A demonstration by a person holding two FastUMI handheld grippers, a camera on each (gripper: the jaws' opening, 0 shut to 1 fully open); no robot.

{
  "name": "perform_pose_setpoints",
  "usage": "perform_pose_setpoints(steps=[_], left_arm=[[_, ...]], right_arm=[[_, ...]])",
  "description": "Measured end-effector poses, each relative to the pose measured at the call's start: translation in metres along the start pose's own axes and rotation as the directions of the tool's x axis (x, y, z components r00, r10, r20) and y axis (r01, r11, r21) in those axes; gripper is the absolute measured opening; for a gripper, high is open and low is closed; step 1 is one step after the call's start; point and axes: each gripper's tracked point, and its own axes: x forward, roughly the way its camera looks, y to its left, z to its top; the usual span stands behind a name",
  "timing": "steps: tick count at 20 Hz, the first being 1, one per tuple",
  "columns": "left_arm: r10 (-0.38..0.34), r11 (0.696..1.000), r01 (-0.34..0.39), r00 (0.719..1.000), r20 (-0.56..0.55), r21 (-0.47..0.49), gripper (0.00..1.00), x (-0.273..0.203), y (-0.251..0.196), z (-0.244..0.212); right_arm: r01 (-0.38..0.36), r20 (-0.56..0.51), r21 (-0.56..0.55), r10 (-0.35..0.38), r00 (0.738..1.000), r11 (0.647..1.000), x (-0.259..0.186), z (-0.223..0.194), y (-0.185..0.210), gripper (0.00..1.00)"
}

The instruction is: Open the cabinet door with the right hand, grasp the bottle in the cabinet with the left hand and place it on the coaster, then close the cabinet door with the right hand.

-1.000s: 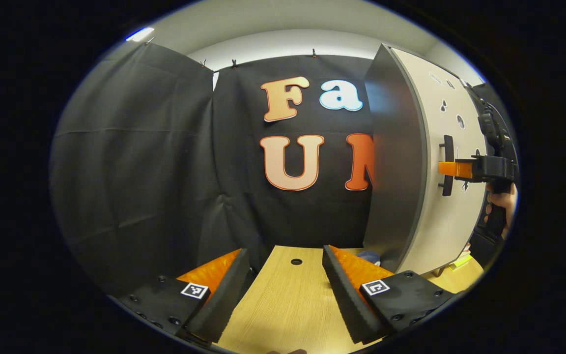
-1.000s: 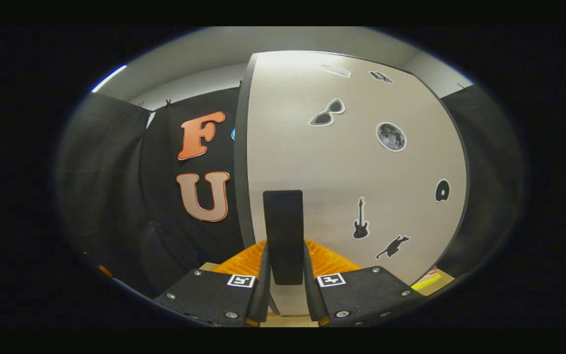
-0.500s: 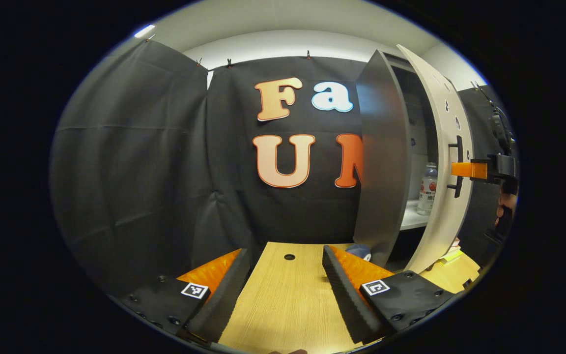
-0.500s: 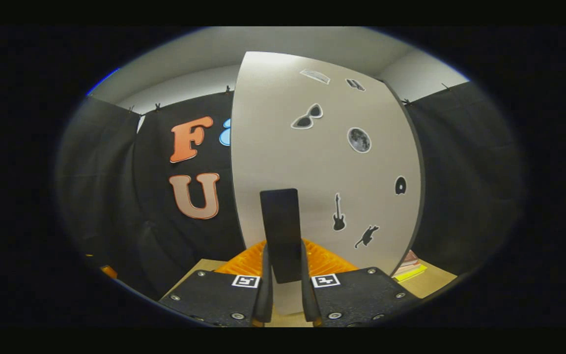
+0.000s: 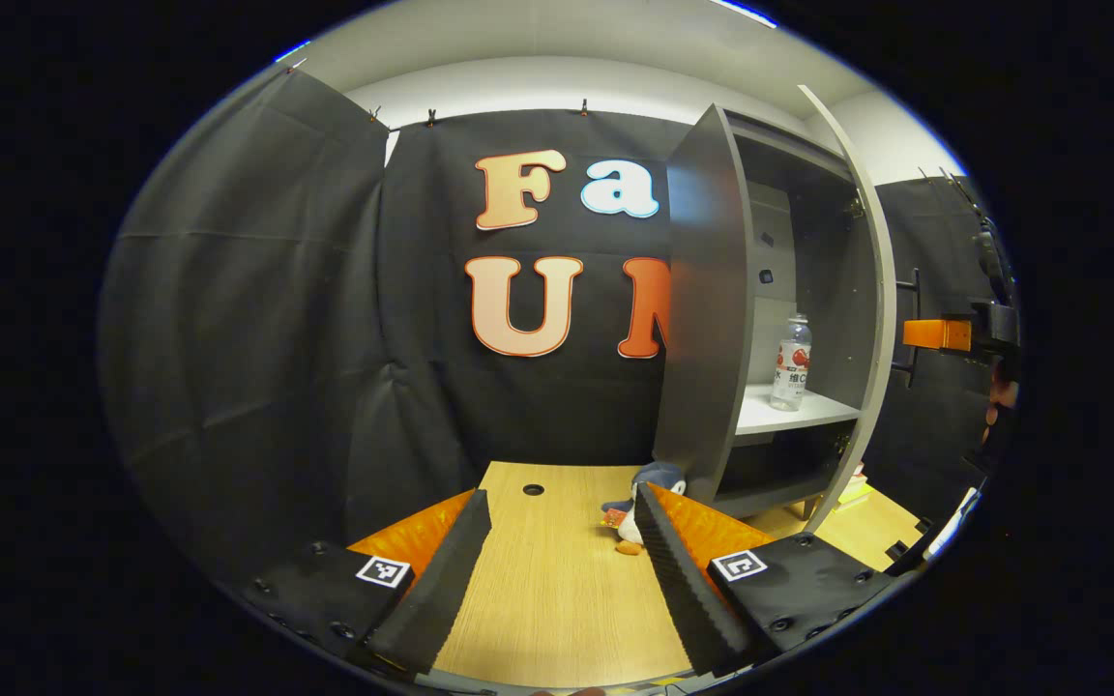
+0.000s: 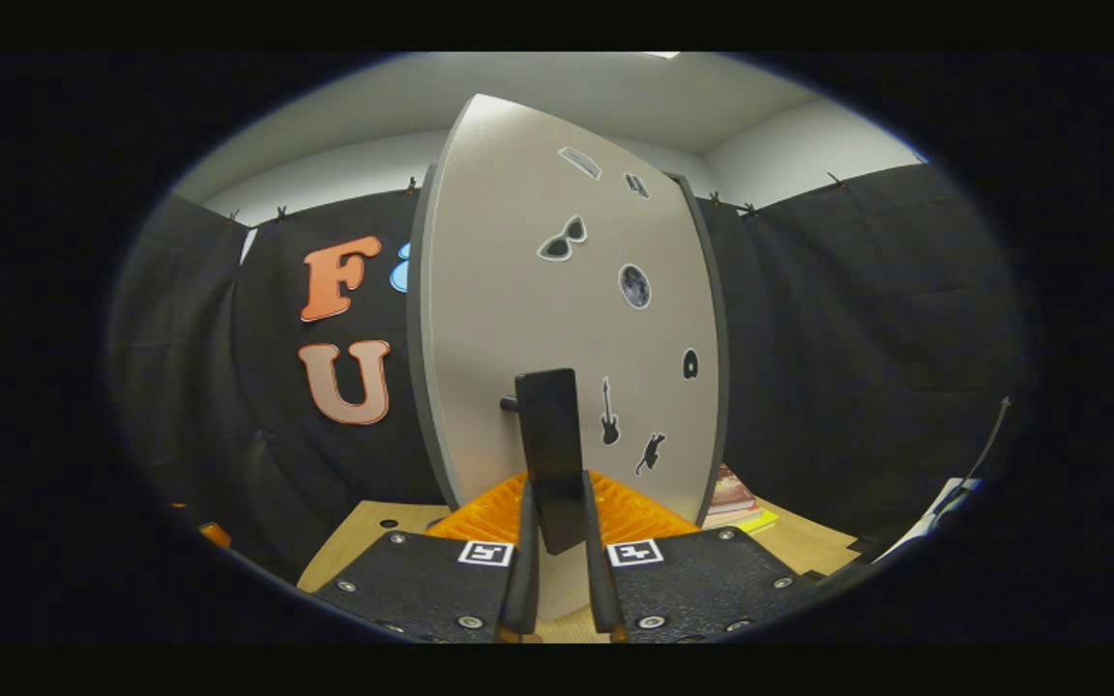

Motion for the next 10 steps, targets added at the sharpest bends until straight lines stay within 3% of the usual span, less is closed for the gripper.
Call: perform_pose_setpoints(steps=[1,4,6,10], left_arm=[[-0.008,1.0,0.008,1.0,-0.005,0.002,0.98,-0.001,-0.005,0.0],[-0.015,1.0,0.015,1.0,0.014,0.014,0.96,-0.006,-0.02,0.007],[-0.019,1.0,0.019,1.0,0.015,0.024,1.0,-0.009,-0.033,0.005],[-0.022,0.999,0.022,1.0,0.011,0.027,0.97,-0.01,-0.079,0.005]], right_arm=[[0.0,0.0,0.005,0.0,1.0,1.0,-0.004,0.0,-0.004,0.17],[0.019,0.013,-0.007,-0.019,1.0,1.0,-0.017,-0.001,-0.025,0.19],[0.03,0.022,-0.011,-0.03,0.999,0.999,-0.025,0.002,-0.045,0.16],[0.061,0.027,-0.012,-0.061,0.998,0.998,-0.048,0.005,-0.105,0.16]])
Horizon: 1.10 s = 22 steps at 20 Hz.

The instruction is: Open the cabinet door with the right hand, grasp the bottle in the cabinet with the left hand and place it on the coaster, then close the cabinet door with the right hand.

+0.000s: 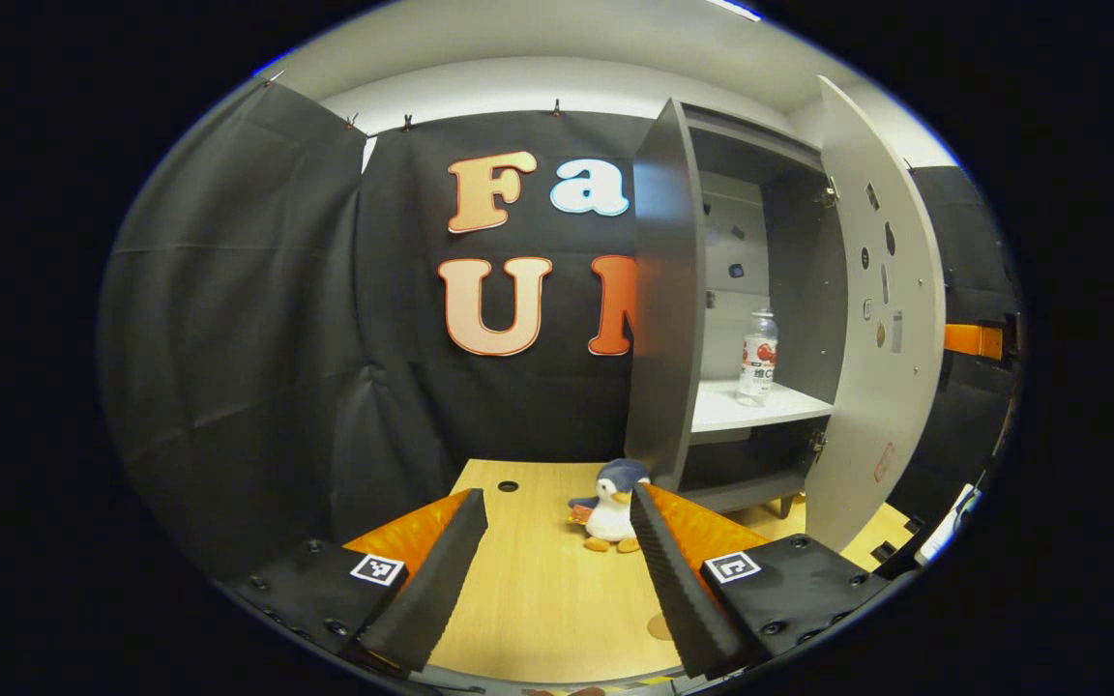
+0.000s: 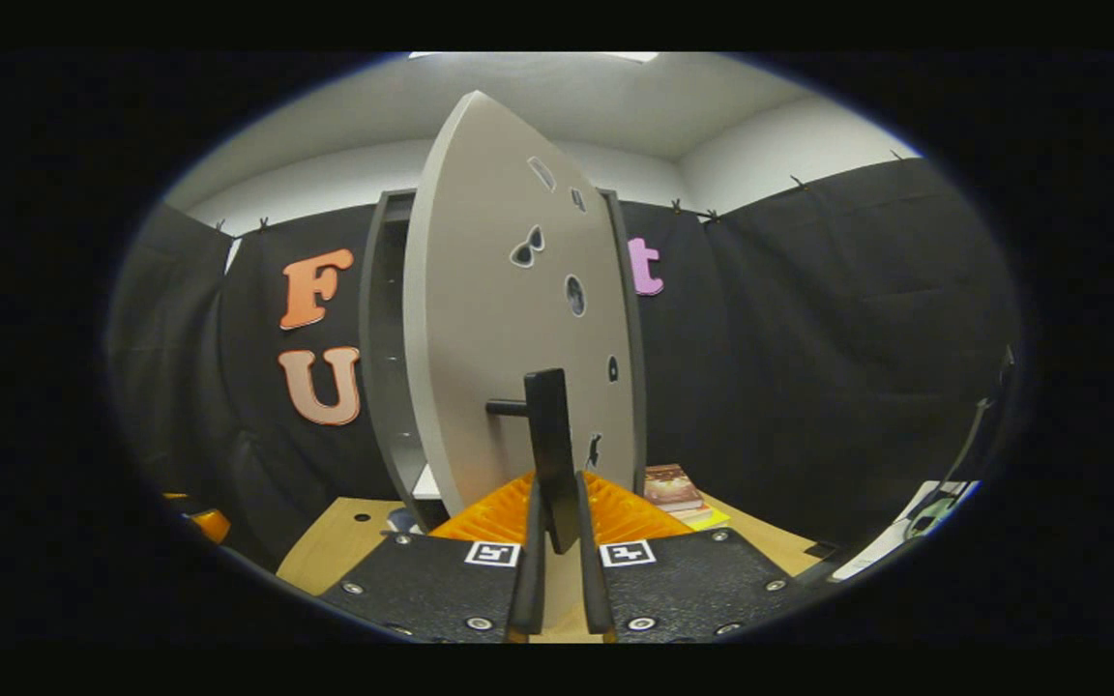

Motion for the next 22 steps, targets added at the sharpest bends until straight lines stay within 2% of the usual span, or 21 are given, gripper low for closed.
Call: perform_pose_setpoints(steps=[2,5,7,9,10,11,13,14,15,17,19,20,21,22], left_arm=[[-0.006,1.0,0.006,1.0,0.006,0.005,0.97,-0.001,-0.03,0.004],[-0.017,1.0,0.017,1.0,0.018,0.015,0.97,-0.003,-0.076,0.01],[-0.022,1.0,0.021,1.0,0.017,0.01,0.95,-0.005,-0.099,0.009],[-0.011,1.0,0.011,1.0,0.013,0.009,0.95,-0.005,-0.115,0.007],[-0.005,1.0,0.005,1.0,0.012,0.007,0.95,-0.005,-0.122,0.008],[0.0,1.0,0.0,1.0,0.011,0.007,0.95,-0.005,-0.129,0.007],[0.013,1.0,-0.013,1.0,0.014,0.012,0.97,-0.006,-0.139,0.009],[0.016,1.0,-0.016,1.0,0.018,0.013,0.97,-0.007,-0.144,0.01],[0.019,1.0,-0.019,1.0,0.018,0.014,0.99,-0.007,-0.15,0.01],[0.018,1.0,-0.018,1.0,0.013,0.014,0.95,-0.006,-0.162,0.01],[0.019,1.0,-0.019,1.0,0.004,0.019,0.95,-0.006,-0.172,0.008],[0.017,1.0,-0.017,1.0,0.003,0.02,0.97,-0.007,-0.177,0.008],[0.019,1.0,-0.019,1.0,0.002,0.022,0.97,-0.007,-0.181,0.007],[0.018,1.0,-0.017,1.0,-0.002,0.022,0.97,-0.007,-0.186,0.007]], right_arm=[[-0.004,0.0,0.012,0.004,1.0,1.0,-0.011,0.001,-0.038,0.14],[-0.027,-0.001,0.002,0.027,1.0,1.0,-0.013,0.004,-0.073,0.15],[-0.038,0.002,-0.006,0.038,0.999,0.999,-0.009,0.004,-0.094,0.12],[-0.052,-0.002,0.004,0.052,0.999,0.999,-0.005,0.002,-0.115,0.14],[-0.064,-0.004,0.017,0.064,0.998,0.998,-0.005,0.005,-0.122,0.1],[-0.073,0.002,0.023,0.073,0.997,0.997,-0.002,0.005,-0.131,0.17],[-0.088,0.007,0.029,0.088,0.996,0.996,0.002,0.005,-0.149,0.0],[-0.101,0.007,0.03,0.101,0.995,0.994,0.003,0.005,-0.157,0.08],[-0.116,0.007,0.036,0.116,0.993,0.993,0.004,0.005,-0.165,0.08],[-0.148,0.004,0.05,0.148,0.989,0.988,0.007,0.006,-0.177,0.08],[-0.168,-0.001,0.037,0.168,0.986,0.985,0.01,0.007,-0.189,0.08],[-0.17,-0.003,0.025,0.17,0.986,0.985,0.013,0.006,-0.196,0.0],[-0.178,-0.006,0.022,0.178,0.984,0.984,0.012,0.005,-0.201,0.08],[-0.19,-0.009,0.036,0.19,0.982,0.981,0.011,0.006,-0.204,0.1]])
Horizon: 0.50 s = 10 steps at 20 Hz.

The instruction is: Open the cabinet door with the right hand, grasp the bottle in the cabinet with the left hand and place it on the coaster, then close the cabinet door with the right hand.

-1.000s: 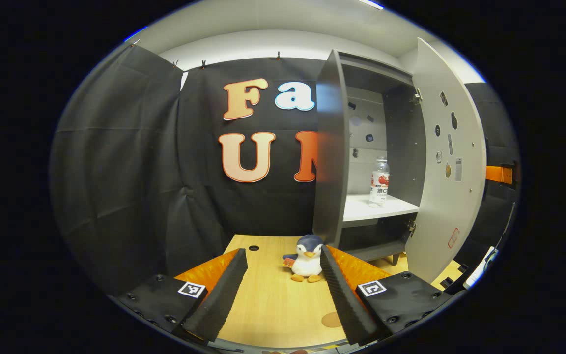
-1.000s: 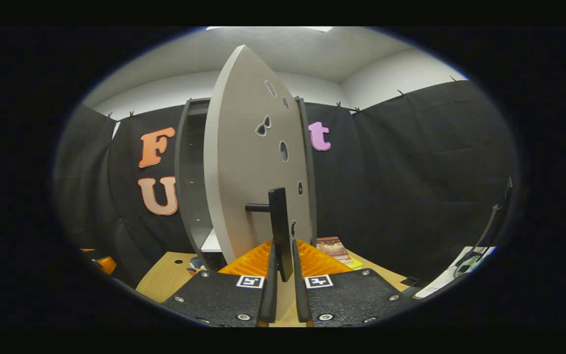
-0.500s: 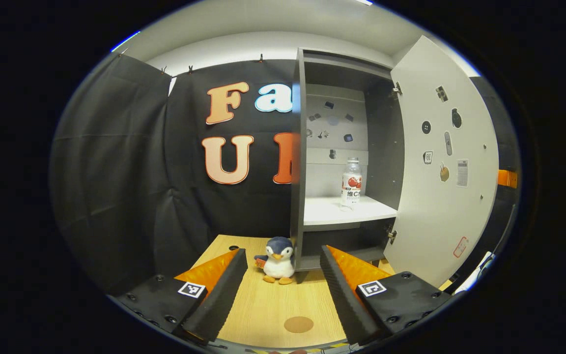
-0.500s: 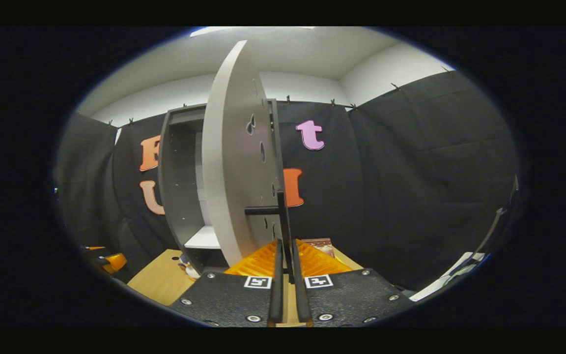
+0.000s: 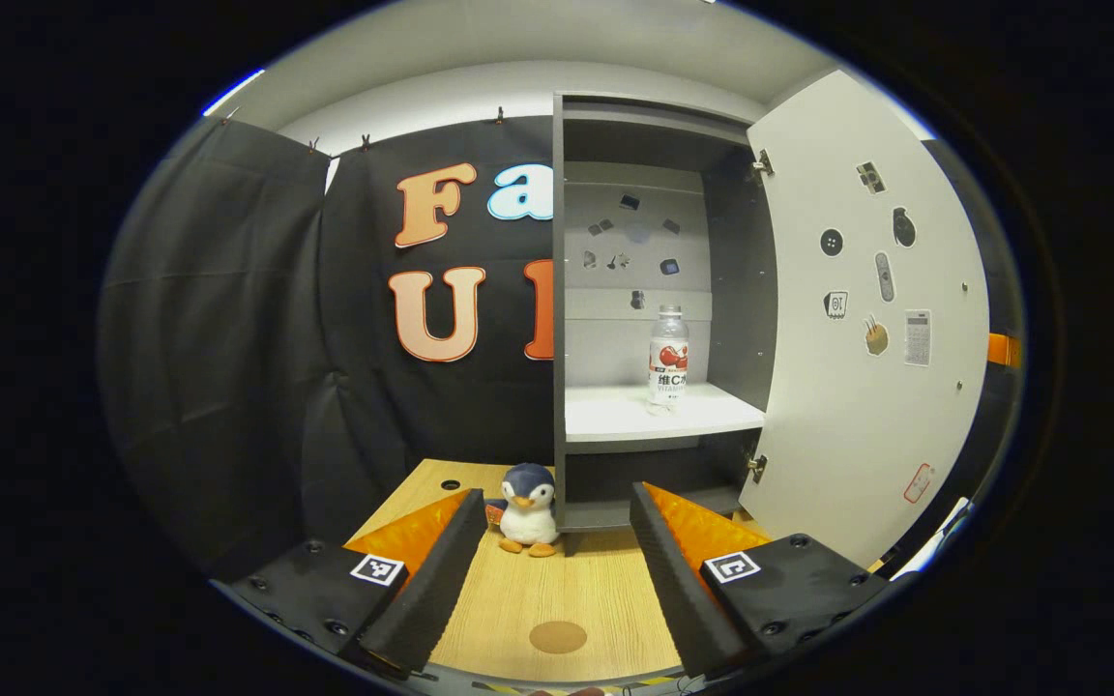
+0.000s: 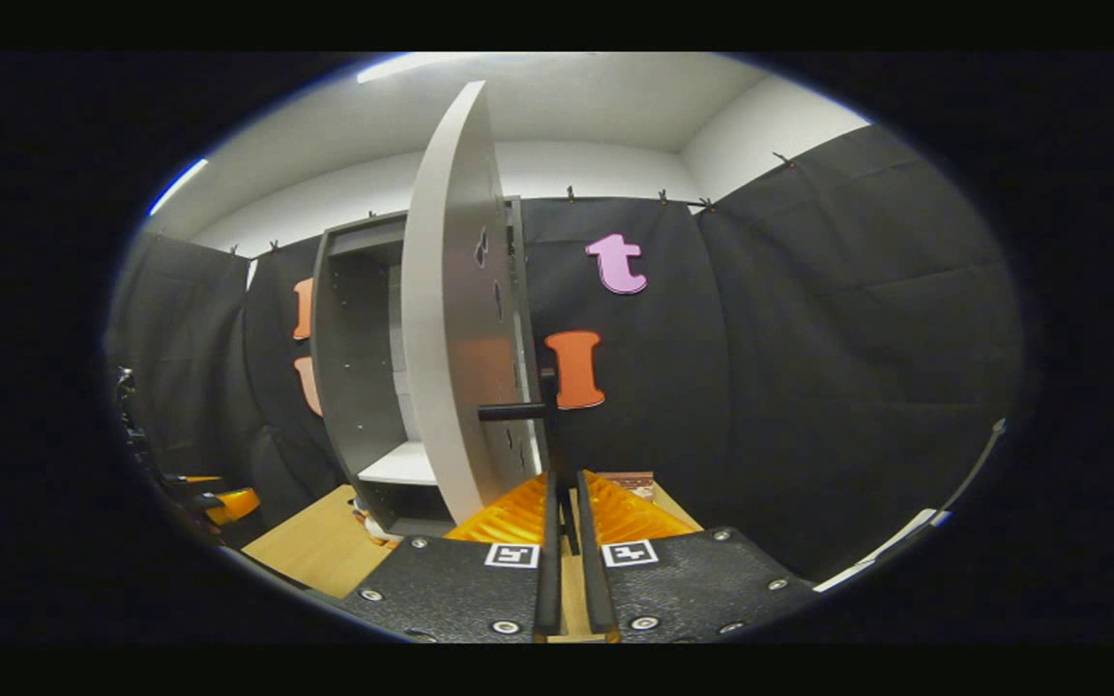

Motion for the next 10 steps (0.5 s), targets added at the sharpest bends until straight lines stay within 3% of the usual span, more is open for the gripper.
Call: perform_pose_setpoints(steps=[3,5,10], left_arm=[[-0.016,1.0,0.016,1.0,-0.02,-0.016,0.95,0.002,-0.014,-0.003],[-0.023,0.999,0.023,0.999,-0.027,-0.028,0.97,0.004,-0.02,-0.003],[-0.048,0.999,0.048,0.999,-0.01,-0.018,0.97,0.032,-0.032,0.006]], right_arm=[[-0.017,-0.035,0.035,0.018,0.999,0.999,-0.001,-0.011,0.001,0.13],[0.007,-0.041,-0.002,-0.007,0.999,1.0,-0.015,-0.01,-0.001,0.27],[0.035,0.008,-0.012,-0.035,0.999,0.999,-0.045,0.015,0.011,0.27]])
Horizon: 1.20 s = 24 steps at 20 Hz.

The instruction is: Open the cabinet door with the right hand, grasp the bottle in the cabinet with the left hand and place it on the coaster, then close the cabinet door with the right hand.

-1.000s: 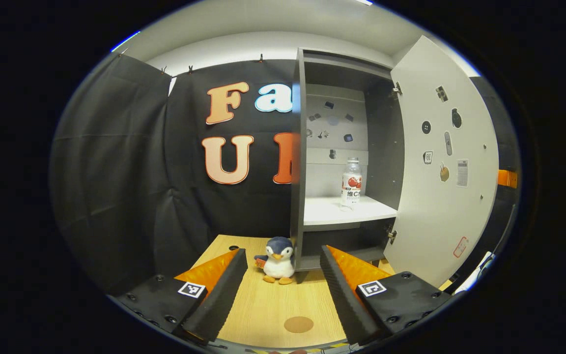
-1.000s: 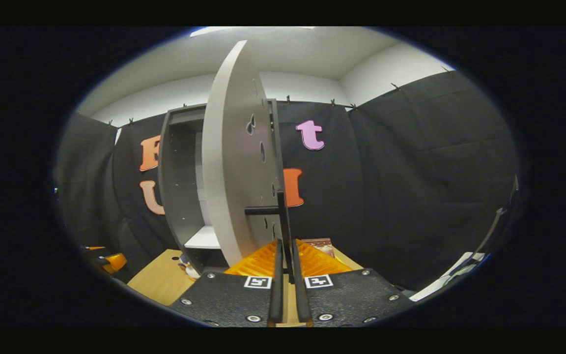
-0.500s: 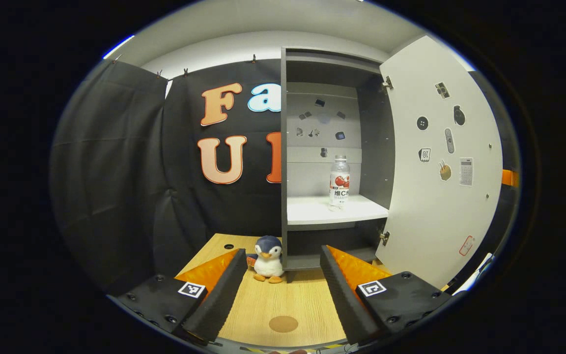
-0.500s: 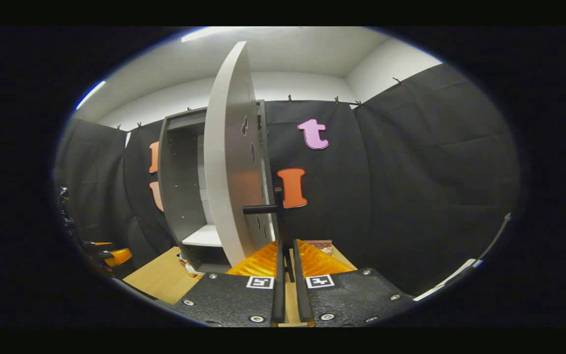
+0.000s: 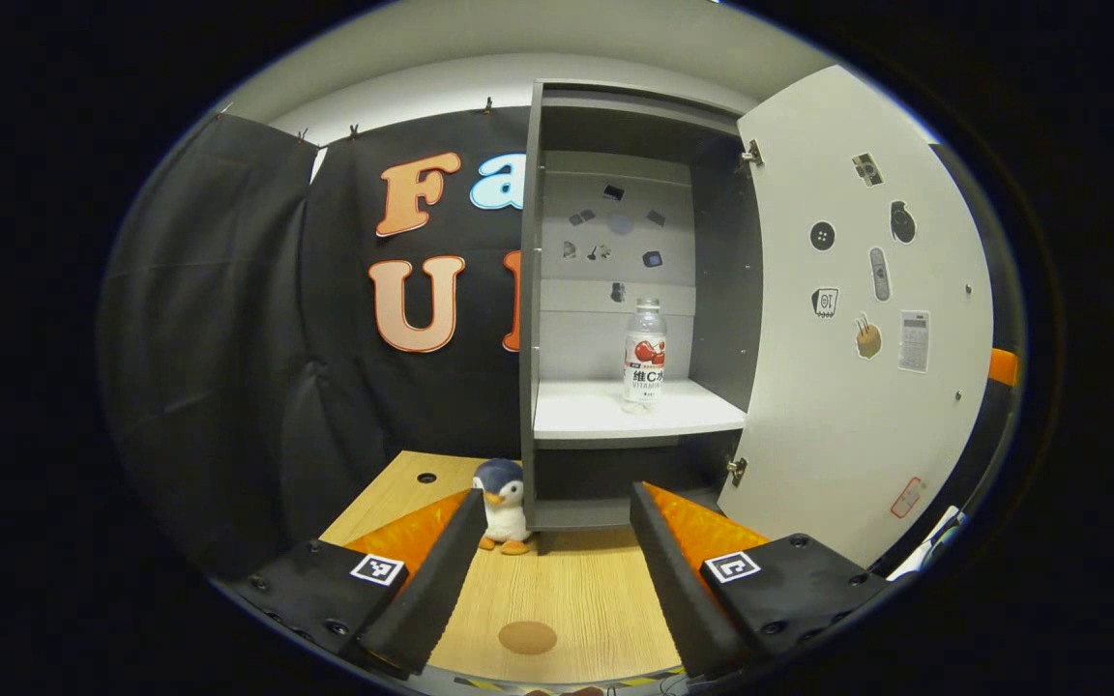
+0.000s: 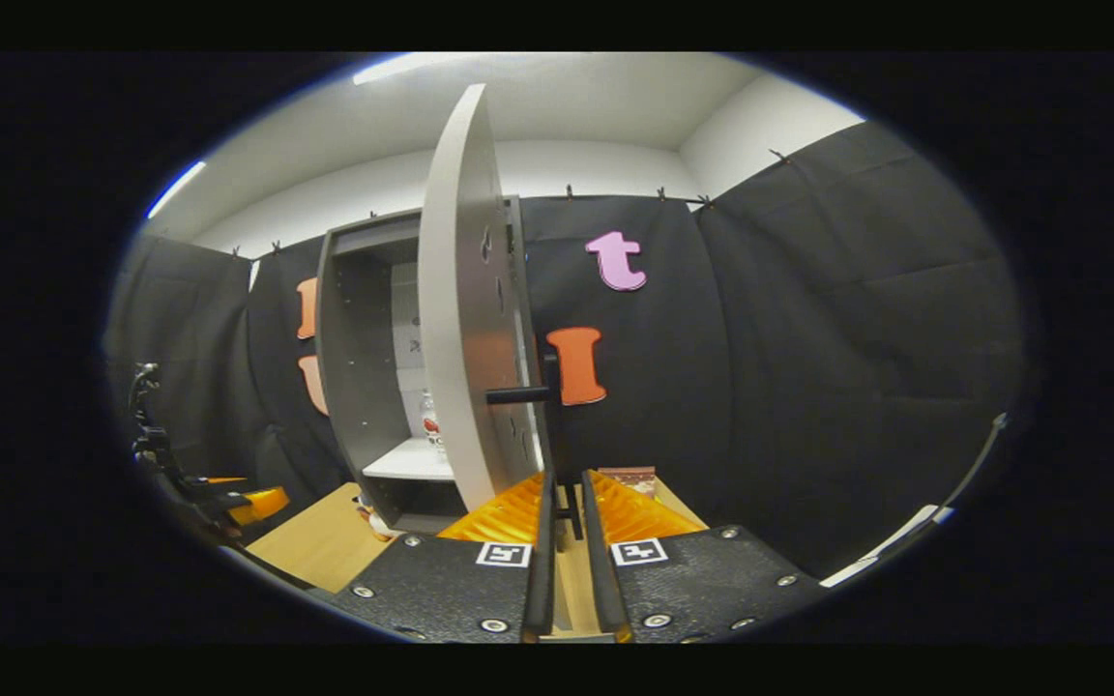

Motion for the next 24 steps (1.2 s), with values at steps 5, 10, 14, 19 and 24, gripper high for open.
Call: perform_pose_setpoints(steps=[5,10,14,19,24], left_arm=[[-0.053,0.999,0.053,0.998,0.039,0.007,0.97,0.053,-0.017,0.024],[-0.149,0.989,0.147,0.985,0.085,0.025,0.97,0.12,-0.054,0.052],[-0.213,0.977,0.208,0.97,0.114,0.057,0.95,0.167,-0.083,0.066],[-0.259,0.965,0.251,0.958,0.12,0.081,0.95,0.222,-0.102,0.072],[-0.293,0.955,0.286,0.949,0.113,0.079,0.95,0.272,-0.116,0.07]], right_arm=[[0.031,0.062,-0.048,-0.028,0.998,0.998,-0.045,0.029,0.03,0.16],[0.008,0.085,-0.095,0.001,0.996,0.995,-0.066,0.038,0.087,0.21],[0.005,0.033,-0.071,-0.002,0.999,0.997,-0.04,0.015,0.121,0.27],[0.013,-0.024,-0.071,-0.015,1.0,0.997,0.009,-0.023,0.148,0.23],[0.022,-0.101,-0.06,-0.028,0.994,0.998,0.042,-0.045,0.157,0.3]])
